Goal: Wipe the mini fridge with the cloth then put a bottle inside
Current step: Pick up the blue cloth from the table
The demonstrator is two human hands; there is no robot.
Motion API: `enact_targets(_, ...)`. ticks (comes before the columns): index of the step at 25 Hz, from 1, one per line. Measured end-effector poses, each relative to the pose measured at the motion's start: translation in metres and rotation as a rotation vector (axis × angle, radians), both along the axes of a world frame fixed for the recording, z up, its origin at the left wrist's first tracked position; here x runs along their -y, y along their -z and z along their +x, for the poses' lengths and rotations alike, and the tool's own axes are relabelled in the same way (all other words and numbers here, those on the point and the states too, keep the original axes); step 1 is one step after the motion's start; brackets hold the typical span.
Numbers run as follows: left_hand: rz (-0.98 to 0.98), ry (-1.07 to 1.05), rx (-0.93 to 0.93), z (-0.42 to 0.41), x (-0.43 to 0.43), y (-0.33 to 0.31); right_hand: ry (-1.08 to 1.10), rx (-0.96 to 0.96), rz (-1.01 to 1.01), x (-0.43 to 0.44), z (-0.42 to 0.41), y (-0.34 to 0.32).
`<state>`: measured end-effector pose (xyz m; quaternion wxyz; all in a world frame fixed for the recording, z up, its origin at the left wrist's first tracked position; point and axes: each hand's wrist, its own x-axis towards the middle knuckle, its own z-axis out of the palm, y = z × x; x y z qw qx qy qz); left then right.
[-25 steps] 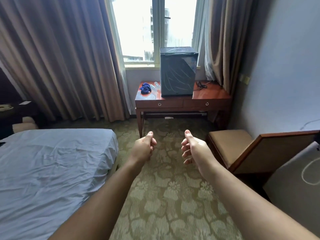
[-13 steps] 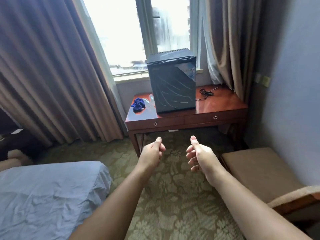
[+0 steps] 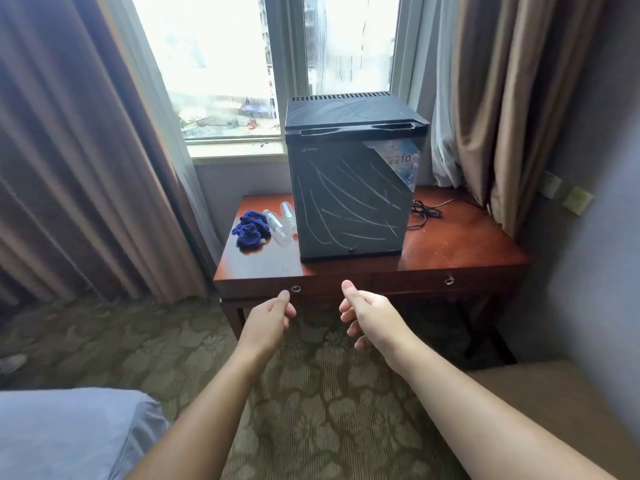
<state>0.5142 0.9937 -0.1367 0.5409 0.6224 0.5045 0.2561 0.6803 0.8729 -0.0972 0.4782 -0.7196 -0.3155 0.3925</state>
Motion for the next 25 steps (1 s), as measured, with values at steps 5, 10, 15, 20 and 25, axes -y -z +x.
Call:
enact_targets(5, 0.028, -0.079, -0.019, -0.012, -0.157, -0.03, -0.045, -0.013, -0.013, -0.166, 0.005, -0.016)
enact_targets(10, -0.002, -0.133, -0.002, -0.011, -0.291, -0.025, -0.1, -0.034, -0.031, -0.304, 0.004, 0.008)
enact_targets(15, 0.054, -0.066, -0.185, 0.029, -0.408, 0.014, -0.151, -0.075, -0.057, -0.435, 0.037, 0.037)
enact_targets(20, 0.272, 0.182, -0.512, 0.077, -0.52, 0.03, -0.026, -0.235, -0.144, -0.548, 0.07, 0.086)
enact_targets(25, 0.306, 0.475, -0.721, 0.089, -0.604, 0.084, 0.118, -0.362, -0.311, -0.612, 0.067, 0.149)
